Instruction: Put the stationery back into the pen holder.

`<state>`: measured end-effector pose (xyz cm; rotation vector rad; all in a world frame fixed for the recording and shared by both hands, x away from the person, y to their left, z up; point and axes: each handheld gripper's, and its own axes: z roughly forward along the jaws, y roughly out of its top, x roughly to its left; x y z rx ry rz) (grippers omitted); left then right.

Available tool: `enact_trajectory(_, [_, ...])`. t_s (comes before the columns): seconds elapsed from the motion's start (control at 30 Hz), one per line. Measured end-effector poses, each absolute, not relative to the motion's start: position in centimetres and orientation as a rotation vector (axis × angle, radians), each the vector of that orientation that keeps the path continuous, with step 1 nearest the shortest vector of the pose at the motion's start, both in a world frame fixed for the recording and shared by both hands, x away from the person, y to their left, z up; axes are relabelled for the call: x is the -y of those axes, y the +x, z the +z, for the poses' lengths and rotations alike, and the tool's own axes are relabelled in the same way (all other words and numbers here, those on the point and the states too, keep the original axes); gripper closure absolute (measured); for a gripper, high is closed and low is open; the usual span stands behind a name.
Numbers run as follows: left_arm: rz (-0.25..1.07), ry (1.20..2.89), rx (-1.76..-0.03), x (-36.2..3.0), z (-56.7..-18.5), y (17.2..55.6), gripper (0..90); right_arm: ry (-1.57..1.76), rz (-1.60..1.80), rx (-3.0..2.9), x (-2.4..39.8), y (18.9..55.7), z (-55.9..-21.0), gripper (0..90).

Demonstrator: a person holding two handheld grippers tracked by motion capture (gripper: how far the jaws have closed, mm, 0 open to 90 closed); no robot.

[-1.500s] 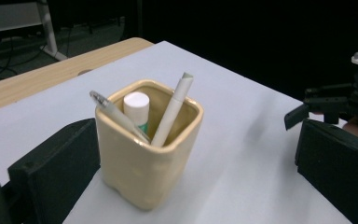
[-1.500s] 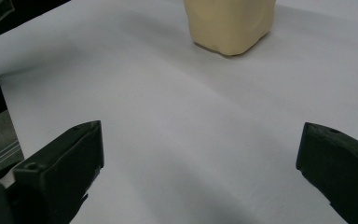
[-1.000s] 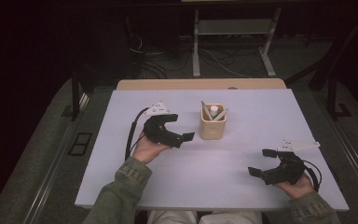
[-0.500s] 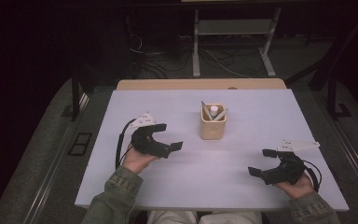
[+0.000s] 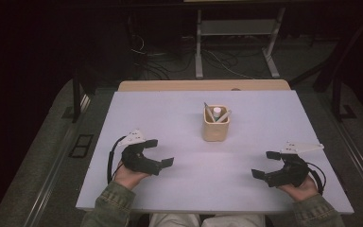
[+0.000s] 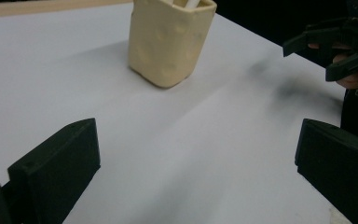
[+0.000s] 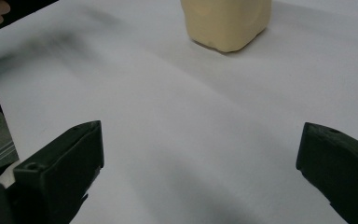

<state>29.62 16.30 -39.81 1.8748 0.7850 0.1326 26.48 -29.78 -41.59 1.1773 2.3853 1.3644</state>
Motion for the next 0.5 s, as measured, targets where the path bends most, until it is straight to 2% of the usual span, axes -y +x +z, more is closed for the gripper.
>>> enact_trajectory(0.5, [0.154,1.866,-0.804,-17.5,-41.8,28.0,0.0,1.184,1.360,-2.390,29.7,26.5,-41.7,0.4])
